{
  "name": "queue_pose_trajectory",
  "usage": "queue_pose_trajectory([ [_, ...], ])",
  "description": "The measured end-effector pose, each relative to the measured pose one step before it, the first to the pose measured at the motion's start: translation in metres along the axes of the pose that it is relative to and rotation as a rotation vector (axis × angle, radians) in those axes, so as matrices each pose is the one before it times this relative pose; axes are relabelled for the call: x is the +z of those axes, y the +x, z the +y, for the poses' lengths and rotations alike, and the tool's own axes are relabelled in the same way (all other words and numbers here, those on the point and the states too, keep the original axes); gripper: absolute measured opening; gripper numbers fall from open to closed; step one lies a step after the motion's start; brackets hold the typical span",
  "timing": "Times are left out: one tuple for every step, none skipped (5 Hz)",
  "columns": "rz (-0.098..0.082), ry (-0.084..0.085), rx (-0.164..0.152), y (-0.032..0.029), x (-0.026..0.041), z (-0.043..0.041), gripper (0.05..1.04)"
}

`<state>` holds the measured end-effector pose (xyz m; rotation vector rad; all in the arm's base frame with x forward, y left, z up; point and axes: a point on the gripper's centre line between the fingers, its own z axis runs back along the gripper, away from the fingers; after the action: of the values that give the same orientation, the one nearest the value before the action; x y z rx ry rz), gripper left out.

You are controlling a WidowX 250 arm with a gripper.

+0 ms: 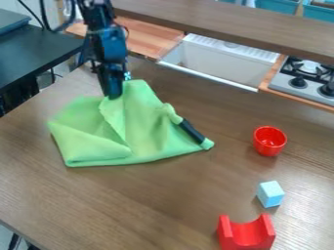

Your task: Unfold the cloth from top left to bottom right

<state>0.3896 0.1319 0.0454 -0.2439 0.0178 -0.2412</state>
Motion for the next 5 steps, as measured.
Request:
queue_pose_trajectory([
  [-0.0295, 0.0068, -0.0215, -0.01332, 0.02063, -0.01170, 0.059],
  [0.0173, 0.0557, -0.0376, -0.01544, -0.00307, -0.01262, 0.059],
  [0.0800, 0.0956, -0.0274, 0.00154, -0.02019, -0.01831, 0.085],
  [0.0187, 0.0957, 0.0147, 0.00621, 0.00018, 0.00109, 0.134],
  [-0.0038, -0.0231, -0.0272, -0.00187, -0.00698, -0.00557, 0.063],
])
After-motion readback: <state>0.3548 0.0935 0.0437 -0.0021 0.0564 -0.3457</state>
